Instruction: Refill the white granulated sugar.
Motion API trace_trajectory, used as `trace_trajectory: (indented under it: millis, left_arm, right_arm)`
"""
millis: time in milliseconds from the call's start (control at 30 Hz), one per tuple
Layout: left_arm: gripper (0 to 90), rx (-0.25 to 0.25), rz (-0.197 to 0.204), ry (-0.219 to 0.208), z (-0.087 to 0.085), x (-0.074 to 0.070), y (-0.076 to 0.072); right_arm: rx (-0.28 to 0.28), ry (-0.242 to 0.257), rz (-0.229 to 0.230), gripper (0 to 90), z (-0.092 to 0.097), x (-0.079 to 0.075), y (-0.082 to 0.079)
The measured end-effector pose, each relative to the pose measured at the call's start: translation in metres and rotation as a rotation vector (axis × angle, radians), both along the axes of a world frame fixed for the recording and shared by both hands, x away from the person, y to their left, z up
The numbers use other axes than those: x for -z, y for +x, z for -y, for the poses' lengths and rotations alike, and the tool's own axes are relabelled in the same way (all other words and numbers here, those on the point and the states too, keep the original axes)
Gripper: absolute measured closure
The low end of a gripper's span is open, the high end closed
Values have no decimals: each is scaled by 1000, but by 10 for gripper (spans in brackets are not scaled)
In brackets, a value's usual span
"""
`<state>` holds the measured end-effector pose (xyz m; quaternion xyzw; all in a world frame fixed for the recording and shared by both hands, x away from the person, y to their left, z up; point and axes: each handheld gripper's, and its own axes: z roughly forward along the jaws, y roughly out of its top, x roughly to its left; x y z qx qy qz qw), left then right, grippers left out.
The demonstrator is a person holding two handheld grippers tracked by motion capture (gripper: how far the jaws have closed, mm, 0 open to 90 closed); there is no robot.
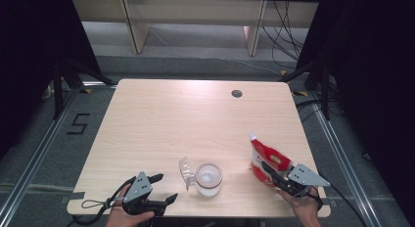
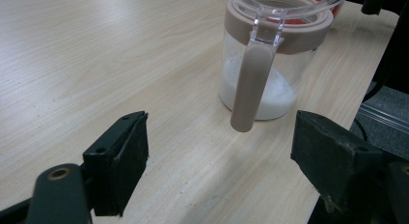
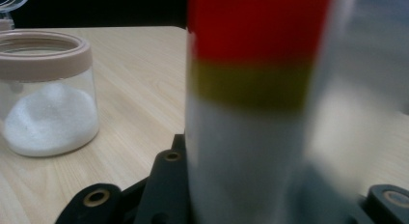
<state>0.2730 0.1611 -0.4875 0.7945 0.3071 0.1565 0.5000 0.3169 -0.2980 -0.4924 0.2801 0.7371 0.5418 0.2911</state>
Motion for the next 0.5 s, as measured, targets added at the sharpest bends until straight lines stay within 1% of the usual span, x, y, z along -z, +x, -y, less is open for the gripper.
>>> trace_trajectory:
  millis: [33,67,100,133,167,200,233,267,300,333,367,400,433,467,500]
  left_arm:
    - [204,-1,0,0,0,0,0]
    - [204,-1,-1,0,0,0,0]
    - [204,0,-1,0,0,0,0]
    - [204,-1,-1,-5,0,0,0]
    - [204,2,-1,1,0,0,0]
    - [204,0,-2,-2,0,0,0]
    - [204,0,-2,-2,0,0,0]
    - [206,-2,-3,-5,0,0,0]
    - [206,-3,-4,-6,0,0,0]
    - [206,0,-2,-2,0,0,0]
    - [207,2,-3,-2,0,0,0]
    - [208,1,-9,-6,1,0,0]
    - [209,2,-9,-8,1,0,0]
    - [211,2,-9,-7,1,0,0]
    - [215,2,-6,-5,0,0,0]
  right_arm:
    - [10,-2,0,723,1,0,0]
    - [0,6,0,720,2,0,2]
    - [19,22,-26,717,1,0,-1]
    - [12,21,-21,716,1,-1,0]
    - [13,14,-22,712,0,-1,-1]
    - [25,16,-23,700,0,-1,-2]
    - [24,26,-37,688,0,-2,-2]
    - [24,40,-36,676,0,-2,-3]
    - [31,40,-32,652,1,-3,-4]
    - [25,64,-29,629,1,-4,-4]
    - [47,63,-39,597,2,-6,-7]
    - [71,63,-16,571,3,-7,-8]
    - [48,71,-40,566,3,-7,-9]
    - [50,64,-61,561,4,-8,-12]
    - [66,65,-50,542,4,-8,-13]
